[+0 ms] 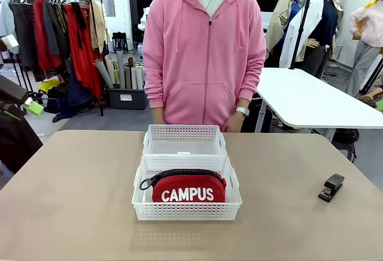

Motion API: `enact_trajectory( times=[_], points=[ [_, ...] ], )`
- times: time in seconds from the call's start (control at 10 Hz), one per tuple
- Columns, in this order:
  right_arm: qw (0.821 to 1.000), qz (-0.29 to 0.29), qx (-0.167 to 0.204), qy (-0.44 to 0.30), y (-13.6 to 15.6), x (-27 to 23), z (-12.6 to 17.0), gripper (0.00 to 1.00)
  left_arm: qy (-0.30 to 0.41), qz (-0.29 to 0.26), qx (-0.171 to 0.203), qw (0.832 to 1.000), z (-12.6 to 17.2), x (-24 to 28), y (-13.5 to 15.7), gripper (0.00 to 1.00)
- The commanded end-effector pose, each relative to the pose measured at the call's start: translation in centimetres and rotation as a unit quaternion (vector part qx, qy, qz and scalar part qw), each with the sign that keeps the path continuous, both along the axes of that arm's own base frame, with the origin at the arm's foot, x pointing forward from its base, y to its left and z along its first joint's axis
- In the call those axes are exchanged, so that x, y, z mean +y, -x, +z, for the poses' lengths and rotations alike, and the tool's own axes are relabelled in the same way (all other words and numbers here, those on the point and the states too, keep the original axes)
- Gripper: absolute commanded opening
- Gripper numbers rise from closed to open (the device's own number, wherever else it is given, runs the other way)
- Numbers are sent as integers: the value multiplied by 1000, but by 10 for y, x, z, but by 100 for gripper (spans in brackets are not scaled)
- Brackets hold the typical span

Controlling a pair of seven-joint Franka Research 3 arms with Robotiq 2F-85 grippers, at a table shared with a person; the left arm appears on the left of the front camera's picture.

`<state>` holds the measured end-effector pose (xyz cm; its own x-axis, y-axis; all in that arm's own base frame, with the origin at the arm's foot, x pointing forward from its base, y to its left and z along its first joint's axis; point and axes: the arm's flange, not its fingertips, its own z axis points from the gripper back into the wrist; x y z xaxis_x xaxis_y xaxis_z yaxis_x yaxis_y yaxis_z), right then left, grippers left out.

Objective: Distribute items into two baskets.
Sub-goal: Pick up the Stapler that the person points to.

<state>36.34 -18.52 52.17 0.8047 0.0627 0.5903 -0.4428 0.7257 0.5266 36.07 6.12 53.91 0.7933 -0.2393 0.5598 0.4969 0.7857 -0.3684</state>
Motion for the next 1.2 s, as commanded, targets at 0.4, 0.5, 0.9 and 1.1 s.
enact_trajectory(
  times=[0.4, 0.5, 0.9, 1.1],
  points=[
    [1000, 1, -4, 0, 0, 1, 1, 100, 58, 37, -51, 996, -6, 41, -21, 100],
    [1000, 1, -4, 0, 0, 1, 1, 100, 63, 32, -52, 996, -7, 41, -25, 100],
    [1000, 1, -4, 0, 0, 1, 1, 100, 61, 37, -49, 996, -5, 40, -22, 100],
    [1000, 1, -4, 0, 0, 1, 1, 100, 61, 37, -49, 996, -5, 40, -22, 100]
  ],
)
